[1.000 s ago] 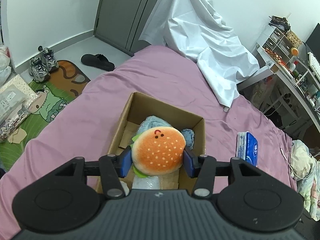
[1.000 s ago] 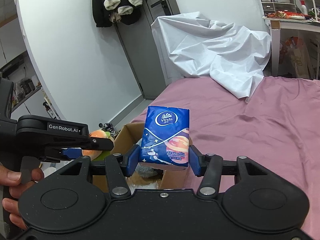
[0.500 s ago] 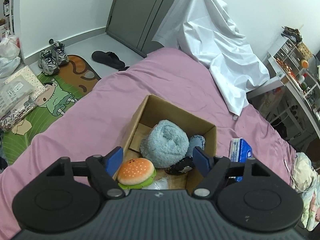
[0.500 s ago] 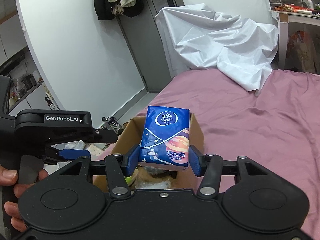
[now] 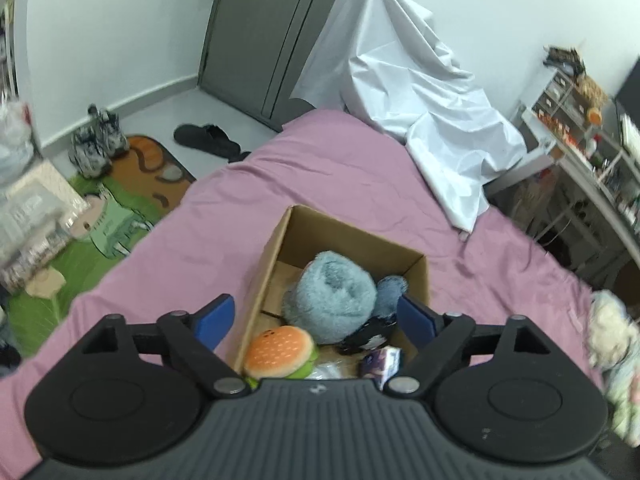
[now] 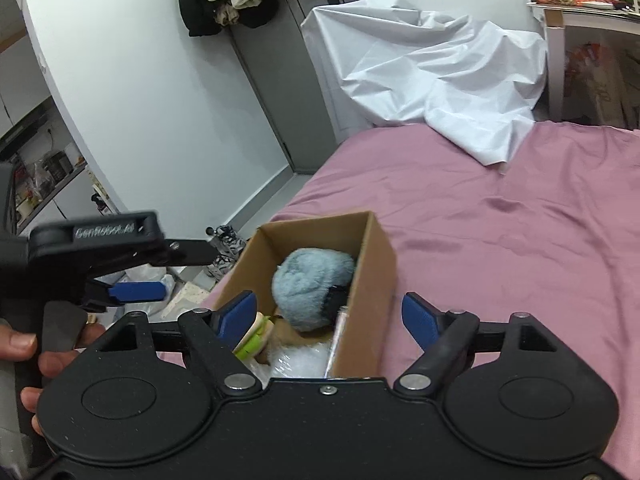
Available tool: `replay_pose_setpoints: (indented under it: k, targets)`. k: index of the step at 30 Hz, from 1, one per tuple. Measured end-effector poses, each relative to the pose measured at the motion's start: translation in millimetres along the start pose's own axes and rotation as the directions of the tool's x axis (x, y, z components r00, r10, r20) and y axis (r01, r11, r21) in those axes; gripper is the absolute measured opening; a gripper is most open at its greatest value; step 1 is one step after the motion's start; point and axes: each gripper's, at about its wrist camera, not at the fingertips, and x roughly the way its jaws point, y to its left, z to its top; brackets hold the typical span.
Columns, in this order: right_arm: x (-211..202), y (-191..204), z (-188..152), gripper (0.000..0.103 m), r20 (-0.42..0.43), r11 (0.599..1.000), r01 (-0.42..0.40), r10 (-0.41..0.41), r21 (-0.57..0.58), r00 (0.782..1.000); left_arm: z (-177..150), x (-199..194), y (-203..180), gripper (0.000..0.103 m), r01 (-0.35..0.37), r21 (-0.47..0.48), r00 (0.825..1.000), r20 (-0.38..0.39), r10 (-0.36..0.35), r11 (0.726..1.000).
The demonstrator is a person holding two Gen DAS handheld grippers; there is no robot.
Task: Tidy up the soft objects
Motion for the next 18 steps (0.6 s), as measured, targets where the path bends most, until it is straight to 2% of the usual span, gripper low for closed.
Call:
replay_pose_setpoints:
  k: [9, 13, 18]
  targets:
    - [-22, -15, 3, 0.082, -0.034, 0.999, 0.043, -0.042, 0.017, 0.999, -22, -13, 1, 0.096, 0.013, 0.115, 1.000, -0.015, -0.011, 0.993]
    - [-31, -19, 7, 0.086, -0.039, 0.998, 0.064, -0.063, 0.017, 0.997, -20, -21, 1, 0.100, -0.008, 0.136, 0.999, -0.040, 0.013, 0.991]
    - [-46, -22, 15, 0.092, -0.044, 0.998, 0.061, -0.060, 0.019, 0.997, -12, -37, -2, 0.101, -0.011, 0.156, 0.999, -0.032, 0.016, 0.988]
